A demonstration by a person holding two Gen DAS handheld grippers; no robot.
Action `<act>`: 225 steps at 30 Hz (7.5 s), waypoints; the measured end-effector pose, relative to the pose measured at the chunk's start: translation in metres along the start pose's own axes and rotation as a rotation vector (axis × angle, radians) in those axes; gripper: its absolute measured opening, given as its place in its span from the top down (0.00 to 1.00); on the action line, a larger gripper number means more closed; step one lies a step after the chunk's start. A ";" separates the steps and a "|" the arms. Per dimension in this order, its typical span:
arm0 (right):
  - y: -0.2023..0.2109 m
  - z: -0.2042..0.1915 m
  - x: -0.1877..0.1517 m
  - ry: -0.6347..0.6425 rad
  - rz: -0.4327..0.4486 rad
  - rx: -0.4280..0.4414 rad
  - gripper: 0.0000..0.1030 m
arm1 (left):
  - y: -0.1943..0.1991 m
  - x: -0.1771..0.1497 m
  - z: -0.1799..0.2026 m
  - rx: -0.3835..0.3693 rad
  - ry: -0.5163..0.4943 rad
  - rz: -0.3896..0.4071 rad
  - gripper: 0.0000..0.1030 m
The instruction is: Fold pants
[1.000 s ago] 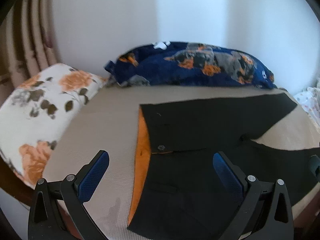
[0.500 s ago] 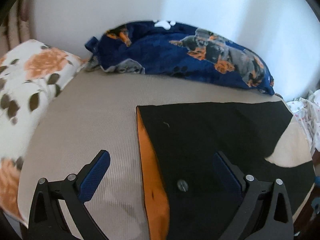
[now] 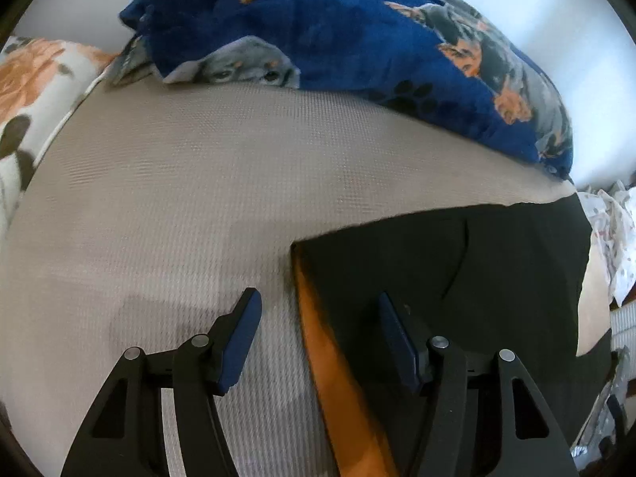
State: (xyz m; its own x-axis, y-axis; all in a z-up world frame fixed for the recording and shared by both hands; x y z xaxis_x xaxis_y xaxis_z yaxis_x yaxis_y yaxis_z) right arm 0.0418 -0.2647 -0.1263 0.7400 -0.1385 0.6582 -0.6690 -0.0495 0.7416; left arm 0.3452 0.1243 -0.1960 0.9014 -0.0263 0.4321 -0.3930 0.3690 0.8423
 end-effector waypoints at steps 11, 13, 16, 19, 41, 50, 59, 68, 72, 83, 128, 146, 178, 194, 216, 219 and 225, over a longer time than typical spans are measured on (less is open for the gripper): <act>-0.016 0.005 -0.003 -0.018 -0.045 -0.005 0.00 | -0.010 0.013 0.024 0.006 -0.106 0.014 0.82; -0.017 0.006 -0.002 -0.026 -0.051 -0.002 0.00 | -0.001 0.011 0.020 -0.013 -0.091 0.056 0.89; -0.018 0.006 0.000 -0.035 -0.053 0.006 0.00 | 0.017 0.005 0.012 -0.073 -0.039 0.114 0.90; -0.017 0.003 0.002 -0.027 -0.048 0.028 0.00 | 0.036 -0.005 0.026 -0.100 -0.062 0.189 0.90; -0.170 0.036 0.159 -0.616 -0.283 0.632 0.00 | 0.143 -0.147 0.140 -0.135 -0.247 0.406 0.90; -0.201 0.043 0.160 -0.576 -0.354 0.511 0.91 | 0.136 -0.155 0.132 -0.151 -0.173 0.351 0.89; -0.114 0.051 0.082 -0.536 -0.301 0.540 0.92 | 0.152 -0.181 0.109 -0.124 -0.130 0.298 0.88; -0.061 0.038 -0.008 -0.533 -0.369 0.516 0.92 | 0.157 -0.223 0.097 -0.088 -0.105 0.217 0.85; -0.057 0.036 -0.039 -0.545 -0.419 0.505 0.92 | 0.155 -0.242 0.093 -0.077 -0.090 0.164 0.85; -0.057 0.018 -0.084 -0.520 -0.546 0.489 0.93 | 0.153 -0.278 0.070 0.001 -0.021 0.068 0.85; -0.095 0.412 0.023 -1.036 -0.064 0.310 0.84 | 0.102 -0.264 0.159 0.049 -0.185 0.059 0.84; 0.017 0.455 -0.081 -1.051 -0.022 0.163 0.96 | 0.104 -0.267 0.160 0.045 -0.222 0.062 0.83; 0.085 0.539 -0.176 -1.399 0.263 0.082 0.66 | 0.106 -0.270 0.161 0.043 -0.260 0.079 0.83; 0.055 0.523 -0.144 -1.277 0.219 0.192 0.63 | 0.134 -0.261 0.165 0.063 -0.250 0.210 0.53; 0.035 0.518 -0.108 -1.146 0.050 0.002 0.88 | 0.134 -0.253 0.171 0.186 -0.270 0.222 0.27; 0.034 0.518 -0.108 -1.149 0.049 -0.009 0.88 | 0.134 -0.252 0.169 0.208 -0.273 0.222 0.24; 0.032 0.518 -0.105 -1.149 0.032 -0.034 0.88 | 0.133 -0.252 0.167 0.231 -0.271 0.220 0.22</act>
State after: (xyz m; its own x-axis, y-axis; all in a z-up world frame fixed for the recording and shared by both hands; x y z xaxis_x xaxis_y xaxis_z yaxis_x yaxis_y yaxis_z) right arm -0.0943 -0.7639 -0.2386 0.2099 -0.9604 0.1833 -0.6712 -0.0052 0.7413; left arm 0.0354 0.0247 -0.1395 0.7233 -0.2251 0.6528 -0.6289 0.1757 0.7574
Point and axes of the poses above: each gripper's, at about its wrist camera, not at the fingertips, and y roughly against the way its jaws point, z to its right, x to its top, the point moved 2 cm from there along -y, roughly the way its jaws point, and after that the axes turned 4 degrees about -x, right-handed, at the moved point
